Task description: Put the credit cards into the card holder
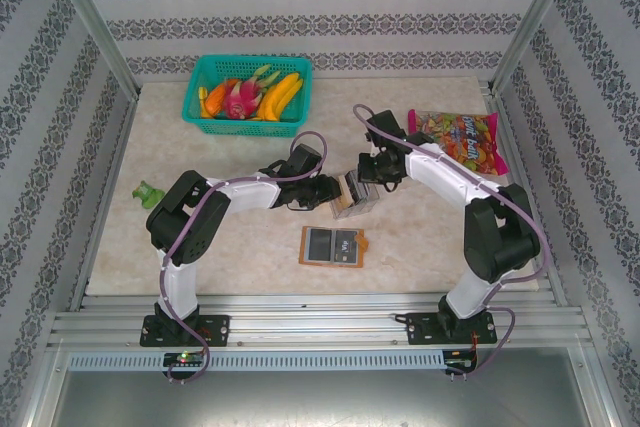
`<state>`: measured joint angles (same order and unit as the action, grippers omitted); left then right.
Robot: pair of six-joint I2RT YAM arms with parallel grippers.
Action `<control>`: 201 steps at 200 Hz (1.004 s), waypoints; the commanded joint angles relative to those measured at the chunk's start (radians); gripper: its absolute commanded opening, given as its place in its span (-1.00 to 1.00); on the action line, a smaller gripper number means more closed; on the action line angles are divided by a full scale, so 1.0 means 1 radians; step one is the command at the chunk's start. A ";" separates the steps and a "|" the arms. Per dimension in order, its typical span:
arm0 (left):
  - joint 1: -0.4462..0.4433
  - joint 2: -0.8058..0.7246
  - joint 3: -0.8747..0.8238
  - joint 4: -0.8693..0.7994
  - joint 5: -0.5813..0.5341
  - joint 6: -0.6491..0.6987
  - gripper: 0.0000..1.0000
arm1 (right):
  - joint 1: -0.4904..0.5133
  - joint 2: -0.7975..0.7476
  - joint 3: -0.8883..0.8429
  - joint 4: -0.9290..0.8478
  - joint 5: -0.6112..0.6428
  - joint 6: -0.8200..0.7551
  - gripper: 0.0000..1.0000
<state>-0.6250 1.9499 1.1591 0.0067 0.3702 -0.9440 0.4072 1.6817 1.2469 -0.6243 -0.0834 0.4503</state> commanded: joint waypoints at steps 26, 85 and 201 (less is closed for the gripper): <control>0.015 0.007 -0.002 -0.055 0.002 0.005 -0.24 | -0.037 -0.069 -0.026 -0.021 0.075 -0.013 -1.00; 0.015 -0.016 -0.006 -0.058 -0.001 0.014 -0.23 | -0.100 -0.170 -0.051 -0.022 0.088 -0.045 -1.00; 0.014 -0.378 -0.248 0.168 0.099 -0.026 0.19 | -0.188 -0.634 -0.446 0.394 -0.501 0.319 -1.00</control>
<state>-0.6212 1.6444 0.9905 0.0494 0.3920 -0.9291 0.2108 1.1217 0.8944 -0.3653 -0.4889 0.6285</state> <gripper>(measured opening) 0.583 0.048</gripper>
